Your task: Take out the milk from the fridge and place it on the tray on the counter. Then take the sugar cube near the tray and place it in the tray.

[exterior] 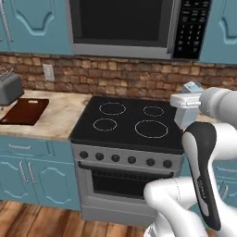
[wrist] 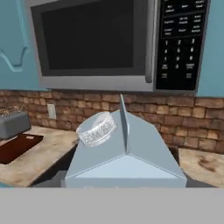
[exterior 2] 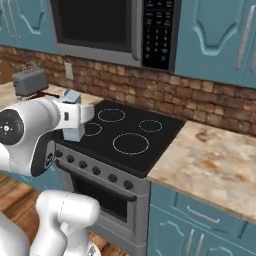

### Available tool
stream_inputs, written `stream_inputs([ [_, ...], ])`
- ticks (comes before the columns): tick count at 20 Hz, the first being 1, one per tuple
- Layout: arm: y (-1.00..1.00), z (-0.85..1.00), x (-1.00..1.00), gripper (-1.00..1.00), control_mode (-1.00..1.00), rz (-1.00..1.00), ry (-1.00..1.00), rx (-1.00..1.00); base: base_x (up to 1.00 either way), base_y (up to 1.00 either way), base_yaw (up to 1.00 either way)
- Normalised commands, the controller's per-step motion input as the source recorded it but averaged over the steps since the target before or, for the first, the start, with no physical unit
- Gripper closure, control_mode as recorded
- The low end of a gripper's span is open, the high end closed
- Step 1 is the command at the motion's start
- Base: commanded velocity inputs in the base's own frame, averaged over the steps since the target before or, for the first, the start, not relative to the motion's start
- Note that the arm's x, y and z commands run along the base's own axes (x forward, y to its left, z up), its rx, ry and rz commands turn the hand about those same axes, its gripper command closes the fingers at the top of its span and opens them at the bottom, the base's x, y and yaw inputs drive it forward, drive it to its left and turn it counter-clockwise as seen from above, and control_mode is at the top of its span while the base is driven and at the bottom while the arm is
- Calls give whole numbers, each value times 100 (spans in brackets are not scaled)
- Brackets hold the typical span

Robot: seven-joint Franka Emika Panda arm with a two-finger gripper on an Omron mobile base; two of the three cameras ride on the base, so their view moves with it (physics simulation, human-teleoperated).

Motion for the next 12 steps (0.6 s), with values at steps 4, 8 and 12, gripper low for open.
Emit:
stream_inputs([
  [4,0,0,0,100,100,0,0,0,42,100,-14],
  [8,0,0,0,100,100,0,0,0,-1,100,-10],
  [12,0,0,0,100,100,0,0,0,-10,100,0],
])
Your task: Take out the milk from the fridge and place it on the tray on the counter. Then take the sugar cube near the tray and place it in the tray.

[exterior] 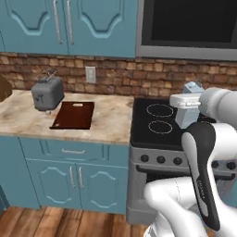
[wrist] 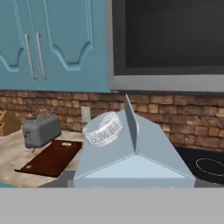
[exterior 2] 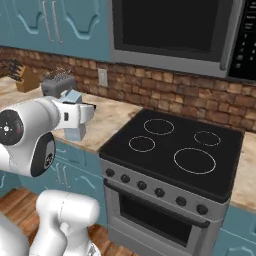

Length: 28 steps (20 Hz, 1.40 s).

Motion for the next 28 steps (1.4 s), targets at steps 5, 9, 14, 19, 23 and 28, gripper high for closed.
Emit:
stream_inputs([
  [5,0,0,0,100,100,0,0,0,-1,100,-3],
  [9,0,0,0,100,100,0,0,0,63,100,-38],
  [14,0,0,0,100,100,0,0,0,48,100,-40],
  [19,0,0,0,100,100,0,0,0,43,83,-34],
  [23,0,0,0,100,100,0,0,0,76,-6,-18],
  [28,0,0,0,100,100,0,0,0,95,0,-9],
])
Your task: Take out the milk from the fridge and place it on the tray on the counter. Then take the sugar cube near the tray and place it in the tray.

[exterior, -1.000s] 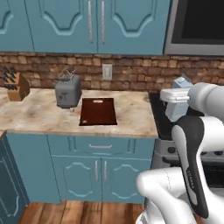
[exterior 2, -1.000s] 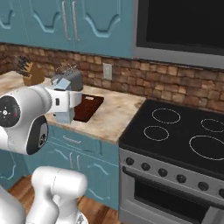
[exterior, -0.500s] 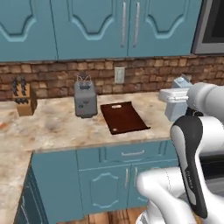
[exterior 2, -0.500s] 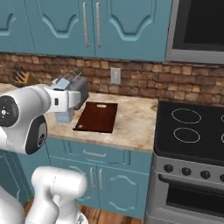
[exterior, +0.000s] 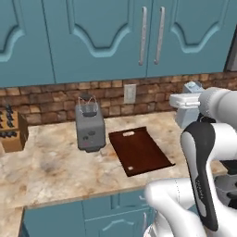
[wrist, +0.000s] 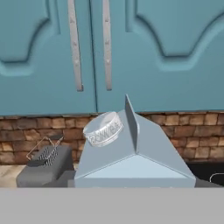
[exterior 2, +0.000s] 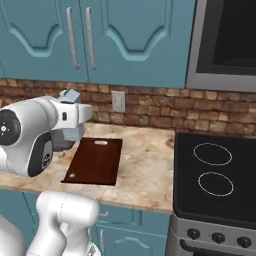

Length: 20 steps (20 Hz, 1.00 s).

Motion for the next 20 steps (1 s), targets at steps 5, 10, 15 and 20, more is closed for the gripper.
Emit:
stream_inputs([
  [5,0,0,0,100,100,0,0,0,59,7,0],
  [10,0,0,0,100,100,0,0,0,9,27,-8],
  [15,0,0,0,100,100,0,0,0,4,48,-16],
  [20,1,-28,0,100,-100,2,7,0,0,11,1],
])
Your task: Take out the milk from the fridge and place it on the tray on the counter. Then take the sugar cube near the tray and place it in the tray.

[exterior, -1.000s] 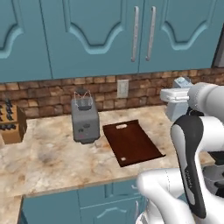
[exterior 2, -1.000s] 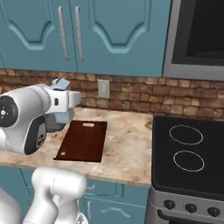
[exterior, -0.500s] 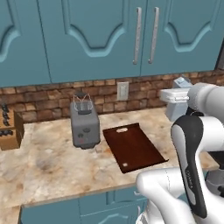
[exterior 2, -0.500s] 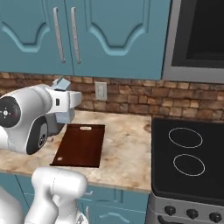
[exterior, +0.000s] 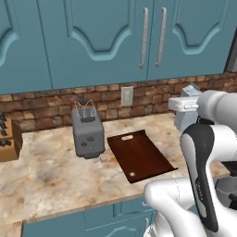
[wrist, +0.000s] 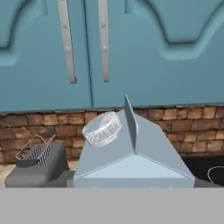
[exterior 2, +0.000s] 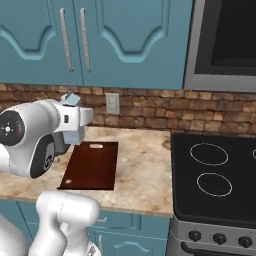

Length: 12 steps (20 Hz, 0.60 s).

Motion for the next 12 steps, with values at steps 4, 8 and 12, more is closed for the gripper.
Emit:
stream_inputs([
  [4,0,-88,3,100,-100,12,10,0,0,0,0],
  [8,-13,-98,12,100,-100,30,1,0,0,0,0],
  [12,-5,-99,34,100,-100,45,-2,10,0,0,0],
])
